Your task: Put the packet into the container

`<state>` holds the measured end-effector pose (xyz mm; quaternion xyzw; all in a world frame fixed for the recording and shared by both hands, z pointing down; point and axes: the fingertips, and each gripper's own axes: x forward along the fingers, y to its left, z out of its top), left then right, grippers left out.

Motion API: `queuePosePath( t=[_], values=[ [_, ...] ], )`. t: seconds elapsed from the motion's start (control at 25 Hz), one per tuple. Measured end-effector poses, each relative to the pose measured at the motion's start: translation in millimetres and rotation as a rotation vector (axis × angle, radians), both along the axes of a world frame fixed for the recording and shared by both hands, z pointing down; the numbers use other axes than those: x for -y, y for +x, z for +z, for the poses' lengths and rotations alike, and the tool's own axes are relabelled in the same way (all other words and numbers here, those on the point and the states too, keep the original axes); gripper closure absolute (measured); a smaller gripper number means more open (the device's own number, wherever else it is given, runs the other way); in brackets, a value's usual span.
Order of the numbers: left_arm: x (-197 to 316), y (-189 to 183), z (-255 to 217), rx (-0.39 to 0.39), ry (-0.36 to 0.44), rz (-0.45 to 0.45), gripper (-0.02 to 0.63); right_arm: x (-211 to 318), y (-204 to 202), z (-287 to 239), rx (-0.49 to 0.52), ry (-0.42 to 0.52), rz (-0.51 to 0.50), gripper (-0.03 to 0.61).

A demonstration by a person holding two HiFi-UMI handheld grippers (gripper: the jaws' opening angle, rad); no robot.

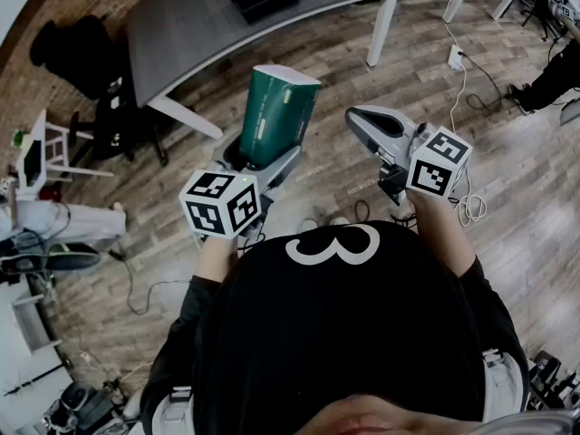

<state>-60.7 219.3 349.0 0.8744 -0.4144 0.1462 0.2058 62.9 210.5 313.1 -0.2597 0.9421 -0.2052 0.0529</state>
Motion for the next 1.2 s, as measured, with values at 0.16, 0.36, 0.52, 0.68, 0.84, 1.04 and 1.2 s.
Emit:
queuePosePath(
  t=[0.16,0.36,0.52,0.68,0.84,1.04,1.2],
  values=[
    [-2.5,2.9,-1.8,-0.011,-0.001,-0.008,0.158,-2.7,2.2,-0.8,-0.001,-0.004,-0.01,0.578],
    [-1.0,19.8,-1.0,-0.016,0.008,-0.005,0.156,-1.0,16.9,1.6,0.01,-0.005,-0.014,0.578],
    [0.4,34.3,-3.3,-0.024,0.025,-0.014,0.156,-0.8,34.1,0.3,0.035,-0.01,-0.022,0.577],
    [-1.0,46.5,-4.9,-0.026,0.035,-0.027,0.156,-1.0,52.1,-1.0,0.067,-0.013,-0.023,0.577],
    [1.8,58.5,-4.8,-0.024,0.036,-0.024,0.156,-0.7,66.3,-3.0,0.089,-0.001,-0.025,0.577],
    [11.6,65.4,-1.1,-0.021,0.029,-0.007,0.156,6.0,71.6,3.9,0.087,-0.01,-0.021,0.577],
    [36.0,60.4,3.3,-0.025,0.027,-0.011,0.156,27.8,68.5,8.3,0.078,-0.022,-0.023,0.577]
  ],
)
